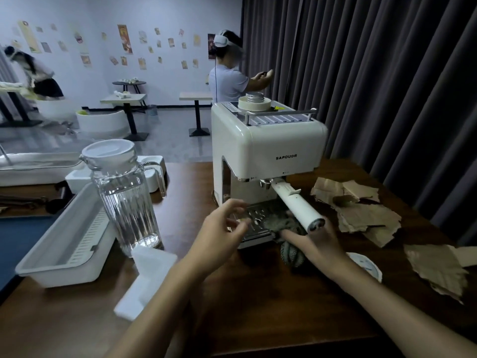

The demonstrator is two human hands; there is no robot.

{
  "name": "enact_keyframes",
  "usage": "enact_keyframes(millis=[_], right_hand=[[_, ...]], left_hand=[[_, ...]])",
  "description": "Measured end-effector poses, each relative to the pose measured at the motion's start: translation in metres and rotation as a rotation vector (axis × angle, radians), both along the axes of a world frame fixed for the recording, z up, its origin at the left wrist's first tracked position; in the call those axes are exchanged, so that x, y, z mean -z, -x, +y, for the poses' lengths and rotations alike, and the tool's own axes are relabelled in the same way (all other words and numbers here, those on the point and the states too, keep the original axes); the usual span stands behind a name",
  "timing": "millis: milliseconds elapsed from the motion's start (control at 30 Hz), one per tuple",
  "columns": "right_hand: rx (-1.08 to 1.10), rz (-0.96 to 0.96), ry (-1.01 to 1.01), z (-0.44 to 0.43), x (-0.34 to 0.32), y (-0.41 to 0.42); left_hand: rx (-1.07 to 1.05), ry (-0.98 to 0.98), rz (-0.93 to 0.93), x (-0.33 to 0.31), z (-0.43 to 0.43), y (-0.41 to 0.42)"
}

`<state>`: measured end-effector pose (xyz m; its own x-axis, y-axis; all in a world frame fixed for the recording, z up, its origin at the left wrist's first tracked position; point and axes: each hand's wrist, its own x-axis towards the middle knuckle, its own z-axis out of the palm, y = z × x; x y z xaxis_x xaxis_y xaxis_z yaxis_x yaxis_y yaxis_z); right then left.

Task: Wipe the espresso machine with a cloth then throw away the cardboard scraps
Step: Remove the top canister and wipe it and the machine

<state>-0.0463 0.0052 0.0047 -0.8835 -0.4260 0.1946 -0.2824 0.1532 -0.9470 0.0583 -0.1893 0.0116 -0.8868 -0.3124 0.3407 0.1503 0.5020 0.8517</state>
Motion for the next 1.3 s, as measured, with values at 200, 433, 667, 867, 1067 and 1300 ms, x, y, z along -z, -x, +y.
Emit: enact_keyframes(millis=[200,433,667,867,1067,1300], right_hand=[[-0.096,-0.262,0.091,-0.024,0.009,-0.021],[-0.355,-0.653,0.474,-0.029,0.001,-0.025],[-0.354,-0.476,0.425,-0.036,0.009,-0.029],[-0.261,-0.403,0.407,-0.045,0.003,-0.026],[0.06,-0.171,0.124,-0.047,0.006,-0.01],[0.07,0.168,-0.319,-0.048,0.018,0.009]], left_hand=[[0.089,-0.125,-0.1,0.015,0.003,0.001],[-0.206,-0.336,-0.006,0.01,0.004,0.006],[-0.237,-0.598,0.019,-0.001,0.01,0.007],[-0.178,-0.502,-0.075,-0.004,0.003,0.007],[-0.242,0.021,-0.12,-0.037,-0.021,0.002],[-0.081,0.297,0.095,-0.08,-0.041,0.002]])
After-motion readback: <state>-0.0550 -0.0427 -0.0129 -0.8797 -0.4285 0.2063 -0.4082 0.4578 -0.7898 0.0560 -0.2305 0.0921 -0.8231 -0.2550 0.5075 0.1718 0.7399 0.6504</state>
